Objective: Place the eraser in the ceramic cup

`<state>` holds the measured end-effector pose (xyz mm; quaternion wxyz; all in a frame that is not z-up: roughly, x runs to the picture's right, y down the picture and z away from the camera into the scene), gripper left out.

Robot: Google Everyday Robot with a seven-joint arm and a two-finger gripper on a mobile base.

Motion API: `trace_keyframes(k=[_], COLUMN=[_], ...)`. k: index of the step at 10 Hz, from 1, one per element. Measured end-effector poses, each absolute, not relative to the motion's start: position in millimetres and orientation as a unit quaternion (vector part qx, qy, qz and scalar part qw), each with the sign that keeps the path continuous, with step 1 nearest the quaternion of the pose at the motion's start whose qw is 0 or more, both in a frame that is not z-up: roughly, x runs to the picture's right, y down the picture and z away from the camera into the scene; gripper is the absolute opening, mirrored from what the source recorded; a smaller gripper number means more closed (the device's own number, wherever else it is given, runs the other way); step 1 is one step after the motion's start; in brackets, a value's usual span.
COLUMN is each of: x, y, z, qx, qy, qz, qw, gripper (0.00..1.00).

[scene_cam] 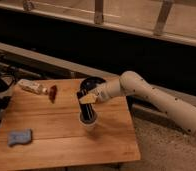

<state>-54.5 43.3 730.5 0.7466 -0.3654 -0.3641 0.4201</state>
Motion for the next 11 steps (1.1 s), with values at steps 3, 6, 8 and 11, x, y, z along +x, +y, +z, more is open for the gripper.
trace_keyframes(k=[3,6,8,11], x=[-54.2,-49.8,-49.2,-51.0], y=[42.5,42.3,43.8,42.5], z=[727.8,726.0,725.1,724.1], qx=[-0.358,-0.355,-0.357,-0.358], qy=[-0.384,-0.394,-0.397,-0.399], qz=[0.414,0.414,0.416,0.413], qw=[0.744,0.74,0.736,0.737], gripper=[0.78,0.8,0.8,0.66])
